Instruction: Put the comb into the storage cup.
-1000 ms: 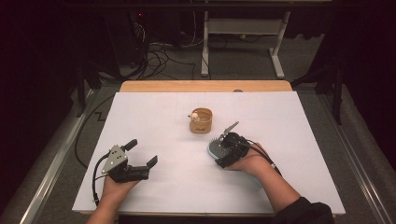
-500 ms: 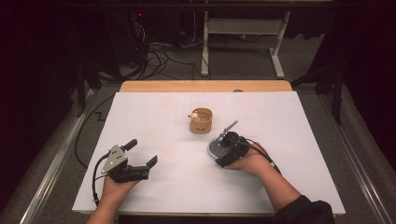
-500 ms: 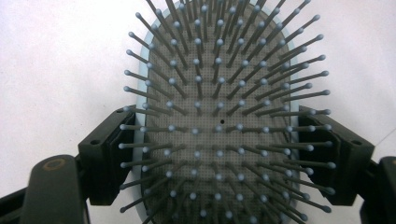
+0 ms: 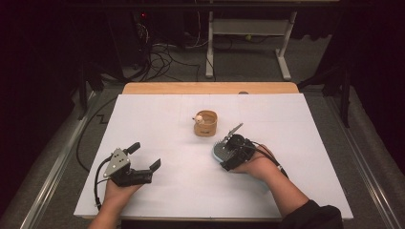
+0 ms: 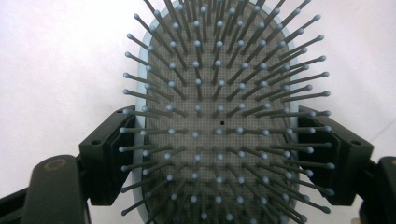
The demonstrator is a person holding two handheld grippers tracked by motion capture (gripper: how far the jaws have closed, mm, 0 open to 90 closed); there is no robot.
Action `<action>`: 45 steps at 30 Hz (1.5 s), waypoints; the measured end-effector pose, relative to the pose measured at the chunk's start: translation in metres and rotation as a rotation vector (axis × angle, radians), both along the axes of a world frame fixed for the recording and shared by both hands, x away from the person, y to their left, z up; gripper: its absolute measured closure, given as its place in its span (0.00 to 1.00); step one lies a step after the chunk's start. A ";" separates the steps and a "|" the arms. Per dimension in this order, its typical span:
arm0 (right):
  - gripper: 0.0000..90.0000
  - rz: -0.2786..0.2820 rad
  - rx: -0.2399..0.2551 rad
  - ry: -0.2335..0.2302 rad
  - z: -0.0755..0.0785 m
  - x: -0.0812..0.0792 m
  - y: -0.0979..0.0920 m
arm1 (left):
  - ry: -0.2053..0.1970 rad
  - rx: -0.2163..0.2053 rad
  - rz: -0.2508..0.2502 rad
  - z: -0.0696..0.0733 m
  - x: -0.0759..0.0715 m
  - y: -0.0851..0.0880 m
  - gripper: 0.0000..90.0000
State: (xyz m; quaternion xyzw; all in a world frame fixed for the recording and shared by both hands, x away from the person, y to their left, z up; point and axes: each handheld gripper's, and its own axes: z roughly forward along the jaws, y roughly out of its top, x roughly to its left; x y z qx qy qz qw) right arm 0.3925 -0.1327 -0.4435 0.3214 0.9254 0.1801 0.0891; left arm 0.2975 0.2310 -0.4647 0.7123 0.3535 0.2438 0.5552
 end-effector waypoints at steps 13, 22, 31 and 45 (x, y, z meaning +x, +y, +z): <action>0.23 -0.033 0.040 -0.066 0.028 -0.005 -0.020 | 0.008 0.007 -0.007 0.000 0.000 -0.001 0.02; 0.23 -0.063 0.110 -0.163 0.040 -0.012 -0.037 | 0.011 0.000 -0.007 0.000 0.000 -0.002 0.02; 0.23 -0.102 0.216 -0.268 0.047 -0.022 -0.047 | 0.012 0.000 -0.011 0.000 -0.001 -0.002 0.02; 0.23 -0.134 0.356 -0.412 0.047 -0.031 -0.052 | 0.020 -0.003 -0.018 0.000 -0.001 -0.002 0.02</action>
